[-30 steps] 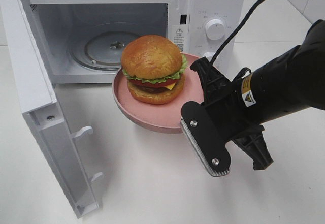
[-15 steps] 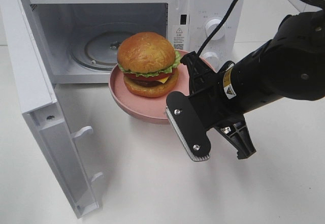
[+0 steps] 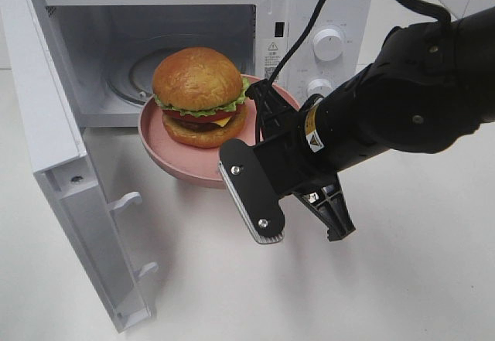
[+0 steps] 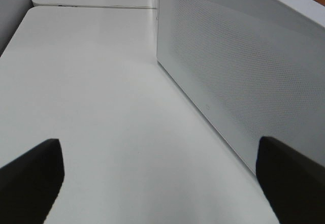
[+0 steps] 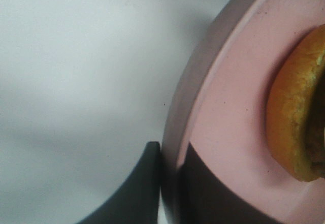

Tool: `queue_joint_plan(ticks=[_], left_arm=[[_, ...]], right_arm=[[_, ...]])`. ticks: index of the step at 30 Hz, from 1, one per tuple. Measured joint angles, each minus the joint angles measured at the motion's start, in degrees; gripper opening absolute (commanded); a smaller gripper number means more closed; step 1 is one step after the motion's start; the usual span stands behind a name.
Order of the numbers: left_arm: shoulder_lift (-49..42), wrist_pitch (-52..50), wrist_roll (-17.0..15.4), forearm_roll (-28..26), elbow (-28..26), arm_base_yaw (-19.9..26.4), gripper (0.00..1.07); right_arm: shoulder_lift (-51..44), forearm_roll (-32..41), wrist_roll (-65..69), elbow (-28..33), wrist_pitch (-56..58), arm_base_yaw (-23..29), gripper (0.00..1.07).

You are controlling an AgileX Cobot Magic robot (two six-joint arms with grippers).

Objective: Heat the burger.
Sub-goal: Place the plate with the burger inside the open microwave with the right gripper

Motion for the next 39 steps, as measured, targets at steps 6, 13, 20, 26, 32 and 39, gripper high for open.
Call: queue_joint_plan(ticks=[6, 13, 20, 26, 32, 39], left_arm=[[0.0, 0.0, 0.0, 0.0, 0.0, 0.0, 0.98], [0.0, 0.0, 0.0, 0.0, 0.0, 0.0, 0.98], [0.0, 0.0, 0.0, 0.0, 0.0, 0.0, 0.98], [0.0, 0.0, 0.0, 0.0, 0.0, 0.0, 0.98], [0.0, 0.0, 0.0, 0.0, 0.0, 0.0, 0.98], [0.0, 0.0, 0.0, 0.0, 0.0, 0.0, 0.98]], right_arm=[[1.3, 0.0, 0.4, -2.2, 0.0, -0.1, 0.00], [1.7, 0.1, 1.1, -4.7, 0.4, -0.1, 0.00], [4.0, 0.2, 1.1, -7.5, 2.0, -0.1, 0.00], [7.3, 0.3, 2.7, -10.1, 3.4, -0.1, 0.00], [9.6, 0.3, 3.3, -13.2, 3.5, -0.1, 0.00], [11.9, 0.3, 4.0, -16.8, 4.6, -0.1, 0.00]])
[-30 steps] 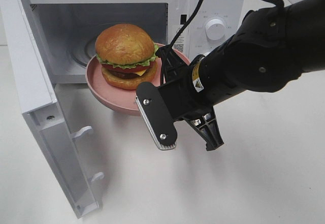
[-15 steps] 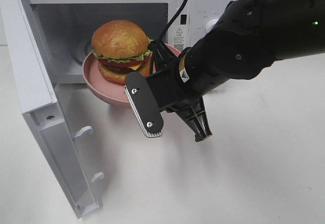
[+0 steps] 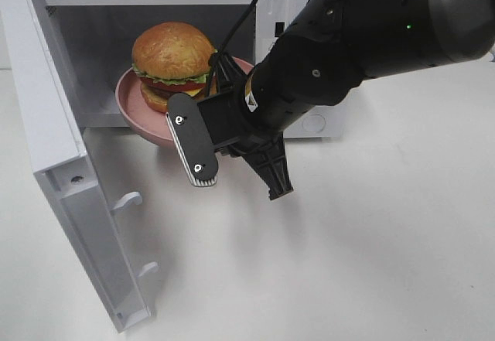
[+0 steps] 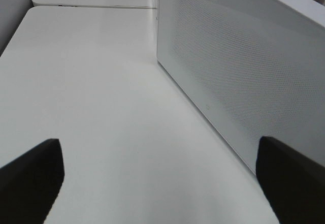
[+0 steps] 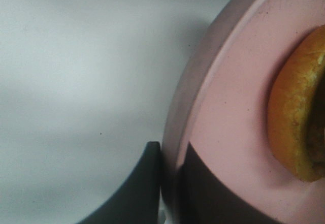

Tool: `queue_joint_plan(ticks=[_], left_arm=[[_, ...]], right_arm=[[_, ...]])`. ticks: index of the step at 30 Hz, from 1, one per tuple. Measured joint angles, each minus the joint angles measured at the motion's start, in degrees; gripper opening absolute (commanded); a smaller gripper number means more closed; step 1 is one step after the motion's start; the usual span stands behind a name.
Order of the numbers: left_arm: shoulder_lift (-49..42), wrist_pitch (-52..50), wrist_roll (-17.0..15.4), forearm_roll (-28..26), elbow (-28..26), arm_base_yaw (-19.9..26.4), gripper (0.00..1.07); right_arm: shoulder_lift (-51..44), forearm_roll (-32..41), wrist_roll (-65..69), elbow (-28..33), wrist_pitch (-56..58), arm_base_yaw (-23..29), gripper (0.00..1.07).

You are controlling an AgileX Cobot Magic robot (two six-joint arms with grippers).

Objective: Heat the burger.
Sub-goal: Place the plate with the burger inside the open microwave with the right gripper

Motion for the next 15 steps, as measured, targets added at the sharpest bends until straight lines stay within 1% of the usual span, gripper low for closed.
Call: queue_joint_plan(ticks=[9, 15], left_arm=[[0.0, 0.0, 0.0, 0.0, 0.0, 0.0, 0.98], [0.0, 0.0, 0.0, 0.0, 0.0, 0.0, 0.98]], right_arm=[[3.5, 0.1, 0.9, -4.2, 1.7, 0.0, 0.00], [6.6, 0.0, 1.5, -8.5, 2.5, 0.0, 0.00]])
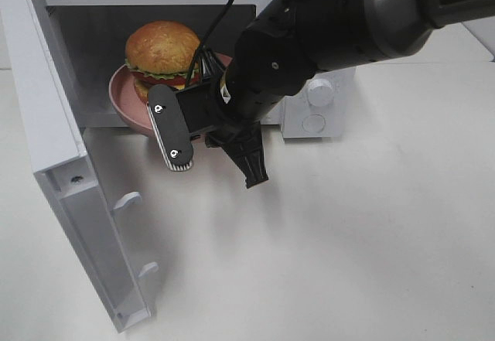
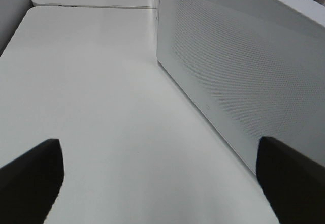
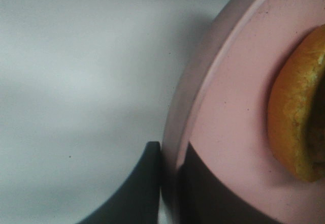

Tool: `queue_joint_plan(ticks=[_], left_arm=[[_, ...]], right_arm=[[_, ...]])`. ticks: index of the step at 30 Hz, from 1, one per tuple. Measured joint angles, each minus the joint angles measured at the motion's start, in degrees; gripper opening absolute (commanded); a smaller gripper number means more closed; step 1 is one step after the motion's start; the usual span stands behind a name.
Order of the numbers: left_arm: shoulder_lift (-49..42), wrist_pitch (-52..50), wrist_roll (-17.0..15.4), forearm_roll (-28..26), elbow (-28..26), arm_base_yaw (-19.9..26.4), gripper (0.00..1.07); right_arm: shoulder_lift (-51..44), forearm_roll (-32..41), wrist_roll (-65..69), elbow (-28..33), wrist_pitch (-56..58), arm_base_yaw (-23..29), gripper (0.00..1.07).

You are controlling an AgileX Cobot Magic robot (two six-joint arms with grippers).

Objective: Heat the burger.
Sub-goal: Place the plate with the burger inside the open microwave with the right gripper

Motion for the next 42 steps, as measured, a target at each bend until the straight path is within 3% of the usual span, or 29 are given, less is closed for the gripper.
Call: queue_joint_plan(ticks=[9, 24, 42], left_arm=[[0.0, 0.0, 0.0, 0.0, 0.0, 0.0, 0.98], [0.0, 0.0, 0.0, 0.0, 0.0, 0.0, 0.98], [0.0, 0.0, 0.0, 0.0, 0.0, 0.0, 0.98]], right_arm=[[3.4, 0.0, 0.3, -4.6, 3.0, 0.0, 0.00], [10.0, -1.3, 6.0, -18.2, 9.3, 0.0, 0.00], [14.6, -1.3, 7.3, -25.7, 12.3, -1.1, 0.00]])
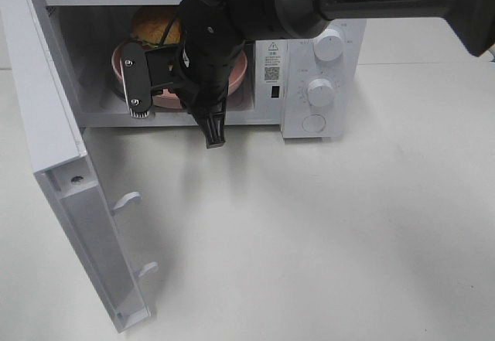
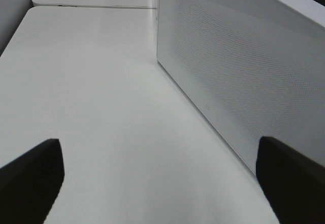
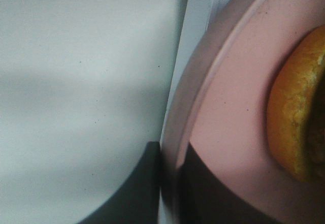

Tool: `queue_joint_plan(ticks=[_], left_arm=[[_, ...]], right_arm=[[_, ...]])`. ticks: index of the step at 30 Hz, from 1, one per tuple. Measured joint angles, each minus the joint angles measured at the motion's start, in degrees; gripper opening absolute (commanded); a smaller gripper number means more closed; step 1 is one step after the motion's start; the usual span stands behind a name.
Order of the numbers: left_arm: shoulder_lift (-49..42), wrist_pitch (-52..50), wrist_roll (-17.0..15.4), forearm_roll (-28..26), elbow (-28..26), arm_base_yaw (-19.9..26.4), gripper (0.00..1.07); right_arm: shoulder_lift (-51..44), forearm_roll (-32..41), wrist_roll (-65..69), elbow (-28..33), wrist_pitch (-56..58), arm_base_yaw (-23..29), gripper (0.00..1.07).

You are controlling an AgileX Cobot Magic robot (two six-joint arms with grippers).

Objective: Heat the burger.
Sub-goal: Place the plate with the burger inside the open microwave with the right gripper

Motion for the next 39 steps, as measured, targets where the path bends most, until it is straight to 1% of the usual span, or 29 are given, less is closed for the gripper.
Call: queue_joint_plan(ticks=[7, 17, 26, 29, 30, 31, 32, 33, 34, 35, 36, 37, 38, 39], left_arm=[[0.0, 0.0, 0.0, 0.0, 0.0, 0.0, 0.98], [0.0, 0.0, 0.0, 0.0, 0.0, 0.0, 0.98], [0.0, 0.0, 0.0, 0.0, 0.0, 0.0, 0.98], [0.0, 0.0, 0.0, 0.0, 0.0, 0.0, 0.98], [0.0, 0.0, 0.0, 0.0, 0.0, 0.0, 0.98], [0.0, 0.0, 0.0, 0.0, 0.0, 0.0, 0.98], [0.0, 0.0, 0.0, 0.0, 0.0, 0.0, 0.98], [0.0, 0.0, 0.0, 0.0, 0.0, 0.0, 0.98], [0.0, 0.0, 0.0, 0.0, 0.0, 0.0, 0.98], [0.0, 0.0, 0.0, 0.0, 0.0, 0.0, 0.98], [0.0, 0.0, 0.0, 0.0, 0.0, 0.0, 0.98], [0.0, 0.0, 0.0, 0.0, 0.0, 0.0, 0.98], [0.0, 0.0, 0.0, 0.0, 0.0, 0.0, 0.98], [0.0, 0.0, 0.0, 0.0, 0.0, 0.0, 0.98]], right_arm=[[2.5, 0.2, 0.1, -4.1, 0.3, -0.7, 0.00], [5.8, 0.2, 0.1, -8.4, 0.4, -0.7, 0.00], [6.9, 0.9, 0.1, -8.9, 0.1, -1.3, 0.04], [6.9, 1.0, 0.1, -8.9, 0.1, -1.7, 0.08], [6.9, 0.9, 0.1, -8.9, -0.2, -2.0, 0.12], [6.9, 0.9, 0.1, -8.9, -0.2, -2.0, 0.12], [6.9, 0.6, 0.1, -9.1, -0.8, -2.0, 0.17], [6.9, 0.6, 0.1, -9.1, -0.8, -2.0, 0.17], [6.9, 0.3, 0.1, -9.3, -1.8, -2.0, 0.24], [6.9, 0.3, 0.1, -9.4, -2.2, -2.0, 0.28], [6.9, 0.3, 0.1, -9.4, -2.2, -2.0, 0.28], [6.9, 0.3, 0.1, -9.6, -2.8, -2.0, 0.35], [6.9, 0.3, 0.1, -9.6, -2.8, -2.0, 0.35], [6.9, 1.1, 0.1, -9.6, -2.9, -2.0, 0.39]])
